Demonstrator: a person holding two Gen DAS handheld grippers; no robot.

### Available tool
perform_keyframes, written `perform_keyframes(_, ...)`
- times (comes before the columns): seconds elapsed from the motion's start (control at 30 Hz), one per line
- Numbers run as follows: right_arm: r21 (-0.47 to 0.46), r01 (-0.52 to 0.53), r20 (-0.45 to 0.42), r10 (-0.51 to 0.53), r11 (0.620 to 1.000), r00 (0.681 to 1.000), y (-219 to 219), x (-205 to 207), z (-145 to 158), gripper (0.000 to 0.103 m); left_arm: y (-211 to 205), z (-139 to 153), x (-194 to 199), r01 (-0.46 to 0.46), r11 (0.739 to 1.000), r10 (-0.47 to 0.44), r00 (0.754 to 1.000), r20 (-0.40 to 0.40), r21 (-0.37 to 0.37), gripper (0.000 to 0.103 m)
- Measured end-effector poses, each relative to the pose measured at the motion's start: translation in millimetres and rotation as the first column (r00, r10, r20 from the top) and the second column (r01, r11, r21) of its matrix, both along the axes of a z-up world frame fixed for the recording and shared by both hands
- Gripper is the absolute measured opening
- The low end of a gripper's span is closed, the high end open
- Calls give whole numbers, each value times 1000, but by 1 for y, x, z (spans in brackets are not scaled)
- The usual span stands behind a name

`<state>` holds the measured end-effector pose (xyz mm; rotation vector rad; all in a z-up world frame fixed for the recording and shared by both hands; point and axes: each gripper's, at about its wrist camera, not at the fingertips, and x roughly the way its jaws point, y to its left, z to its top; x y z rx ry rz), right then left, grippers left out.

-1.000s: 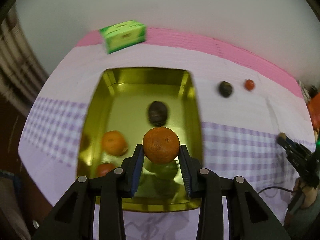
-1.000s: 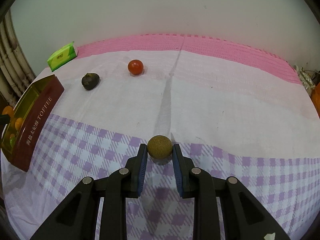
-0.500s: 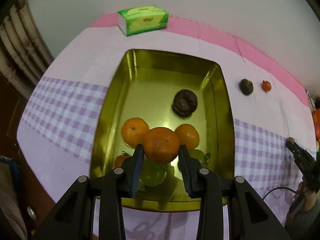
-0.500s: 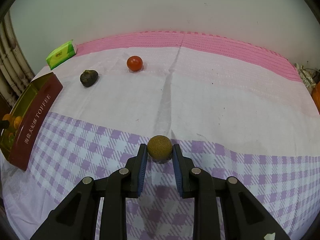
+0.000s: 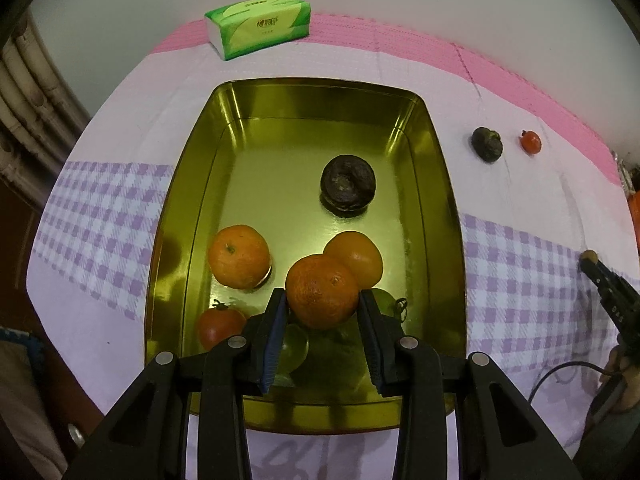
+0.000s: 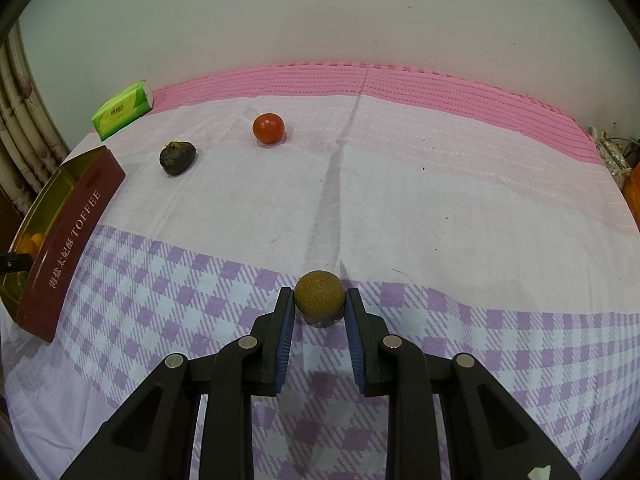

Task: Organize fruits
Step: 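Carry the orange into the gold tin and open left tool while right tool holds its fruit, then carry the olive-brown fruit into the gold tin and open the right tool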

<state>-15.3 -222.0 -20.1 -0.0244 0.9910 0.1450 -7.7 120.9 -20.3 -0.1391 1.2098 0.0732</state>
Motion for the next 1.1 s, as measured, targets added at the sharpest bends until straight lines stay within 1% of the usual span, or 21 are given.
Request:
perform_keyframes(0.23, -7, 1, 3, -1, 1000, 1000, 0, 0, 0, 23, 1, -2, 3, -10, 1000, 10, 1000, -5, -6, 39)
perform_keyframes(0.3, -11, 2, 1, -2, 1000, 1000, 0, 0, 0, 23, 2, -1, 2, -9, 1000, 9, 1000, -4, -1, 43)
perform_keyframes(0.33, -14, 4, 2, -4, 1000, 1000, 0, 0, 0, 23, 1, -1, 2, -12, 1000, 12, 1000, -3, 2, 48)
perform_keyframes(0.37, -17, 4, 2, -4, 1000, 1000, 0, 0, 0, 23, 2, 0, 1, -11, 1000, 11, 1000, 1, 3, 51)
perform_keyframes(0.6, -37, 1, 6, -1, 999, 1000, 7, -3, 3, 23, 8, 14, -8, 7, 1000, -7, 999, 38, 14, 53)
perform_keyframes(0.8, -33, -17, 15, 18, 999, 1000, 19, -5, 11, 23, 21, 30, -19, -5, 1000, 3, 995, 98, 20, 53)
perform_keyframes(0.93, -11, -58, 27, 58, 998, 998, 39, -6, 21, 23, 31, 38, -24, -36, 999, 30, 991, 129, 41, 55)
perform_keyframes(1.1, 44, -179, 54, 177, 983, 983, 89, -2, 42, 23, 46, 42, -37, -74, 996, 66, 986, 156, 51, 56)
